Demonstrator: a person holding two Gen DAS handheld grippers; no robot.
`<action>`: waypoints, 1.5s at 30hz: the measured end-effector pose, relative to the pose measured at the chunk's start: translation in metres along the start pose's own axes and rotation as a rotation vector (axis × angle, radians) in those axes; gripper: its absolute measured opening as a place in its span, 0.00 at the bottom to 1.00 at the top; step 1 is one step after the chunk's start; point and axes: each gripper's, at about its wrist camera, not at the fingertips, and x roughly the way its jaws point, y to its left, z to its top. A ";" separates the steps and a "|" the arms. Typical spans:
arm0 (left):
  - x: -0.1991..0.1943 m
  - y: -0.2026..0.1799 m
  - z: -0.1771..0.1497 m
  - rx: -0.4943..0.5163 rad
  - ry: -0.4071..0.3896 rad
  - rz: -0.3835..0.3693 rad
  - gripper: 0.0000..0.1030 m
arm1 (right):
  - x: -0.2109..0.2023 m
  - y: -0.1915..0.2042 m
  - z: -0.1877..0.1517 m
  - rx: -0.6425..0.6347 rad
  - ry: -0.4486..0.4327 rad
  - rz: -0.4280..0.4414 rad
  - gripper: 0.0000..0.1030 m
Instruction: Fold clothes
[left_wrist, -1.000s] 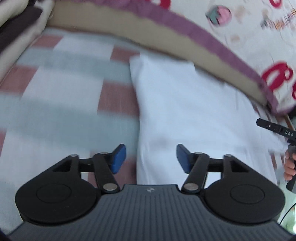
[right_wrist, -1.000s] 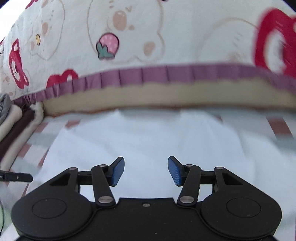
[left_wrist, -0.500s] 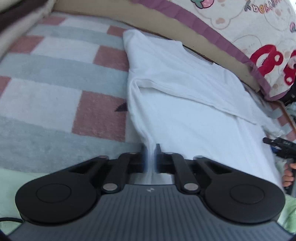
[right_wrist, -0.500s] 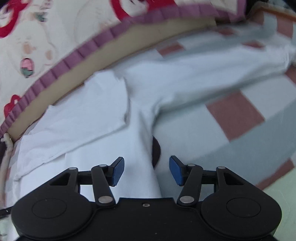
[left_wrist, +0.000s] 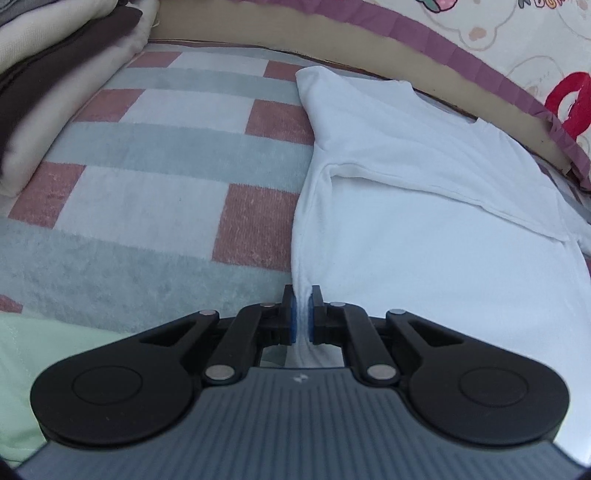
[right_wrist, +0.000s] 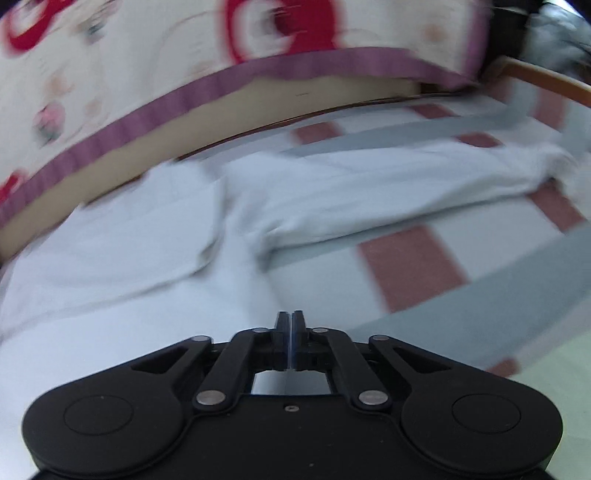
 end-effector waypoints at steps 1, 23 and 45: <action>0.000 -0.001 0.000 0.003 0.006 0.006 0.06 | -0.001 -0.007 0.006 0.026 -0.010 -0.020 0.00; 0.042 -0.122 0.042 0.330 -0.099 -0.017 0.44 | 0.078 0.012 0.058 0.282 -0.064 0.003 0.03; 0.041 -0.090 0.051 0.185 -0.124 -0.044 0.42 | 0.059 -0.163 0.121 0.399 -0.179 -0.353 0.08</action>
